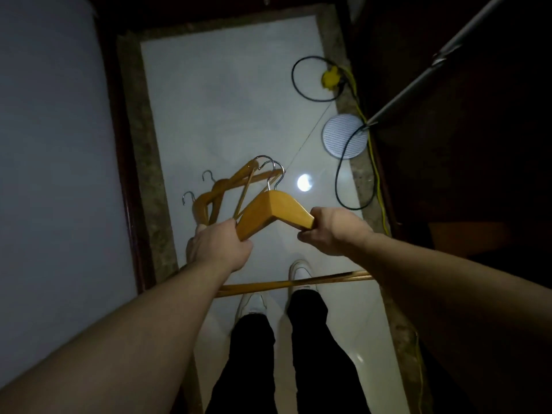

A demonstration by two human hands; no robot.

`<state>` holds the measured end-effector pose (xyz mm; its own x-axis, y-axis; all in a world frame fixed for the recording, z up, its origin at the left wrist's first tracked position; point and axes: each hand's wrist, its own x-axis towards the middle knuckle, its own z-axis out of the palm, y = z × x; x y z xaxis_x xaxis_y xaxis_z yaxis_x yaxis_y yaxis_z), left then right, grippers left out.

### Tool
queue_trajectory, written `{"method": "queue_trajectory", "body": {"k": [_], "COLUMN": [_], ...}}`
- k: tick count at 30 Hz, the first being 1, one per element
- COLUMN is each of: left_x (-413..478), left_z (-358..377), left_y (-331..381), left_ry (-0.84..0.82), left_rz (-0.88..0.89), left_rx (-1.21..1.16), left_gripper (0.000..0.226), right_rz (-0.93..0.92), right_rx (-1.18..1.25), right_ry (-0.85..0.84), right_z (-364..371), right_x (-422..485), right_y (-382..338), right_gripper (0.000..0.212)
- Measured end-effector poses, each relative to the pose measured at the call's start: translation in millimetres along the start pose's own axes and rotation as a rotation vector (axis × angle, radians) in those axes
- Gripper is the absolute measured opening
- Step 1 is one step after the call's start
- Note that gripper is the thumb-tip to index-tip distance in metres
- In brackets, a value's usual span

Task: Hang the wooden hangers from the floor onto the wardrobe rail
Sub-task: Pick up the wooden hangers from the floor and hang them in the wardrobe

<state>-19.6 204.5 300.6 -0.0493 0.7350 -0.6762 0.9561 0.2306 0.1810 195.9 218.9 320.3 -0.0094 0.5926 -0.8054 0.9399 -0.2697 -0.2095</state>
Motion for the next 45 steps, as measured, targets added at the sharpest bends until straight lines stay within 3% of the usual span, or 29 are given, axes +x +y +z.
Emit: {"method": "queue_trajectory", "body": {"k": [7,14,19,22,24,27,32,45], "left_x": [-59.4,-127.1,-186.3,-216.1,-241.8,-285.4,-364.1,-598.4], "left_z": [-95.4,-209.2,-272.4,-299.9,-315.1,-330.5,-338.8,-291.5], "left_y": [45.8,118.0,171.9,209.0,238.9,284.6,352.1,473.7], "left_ry": [0.042,0.098,0.262,0.444,0.437,0.396,0.357,0.407], "left_rz": [0.115,0.318,0.572,0.736,0.782,0.851,0.969,1.365], "left_rx": [0.099,0.206,0.303,0.482,0.466,0.387,0.36,0.351], "left_gripper": [0.022,0.016,0.023,0.035,0.044,0.046,0.032,0.008], "right_rz": [0.035,0.127,0.146,0.171,0.193,0.267,0.324,0.424], "right_rx": [0.182,0.432,0.657,0.693,0.73,0.703,0.692,0.743], "right_ry": [0.045,0.267,0.442,0.51,0.577,0.662,0.814,1.101], "right_z": [-70.7,-127.0,-173.1,-196.4,-207.4,-223.6,-237.2,-190.2], "right_x": [-103.7,-205.4,-295.0,-352.2,-385.7,-437.2,-524.8,-767.8], "right_y": [-6.6,-3.6,1.8,13.4,28.6,55.2,101.2,221.4], "right_gripper": [0.03,0.034,0.038,0.024,0.03,0.025,0.043,0.037]}}
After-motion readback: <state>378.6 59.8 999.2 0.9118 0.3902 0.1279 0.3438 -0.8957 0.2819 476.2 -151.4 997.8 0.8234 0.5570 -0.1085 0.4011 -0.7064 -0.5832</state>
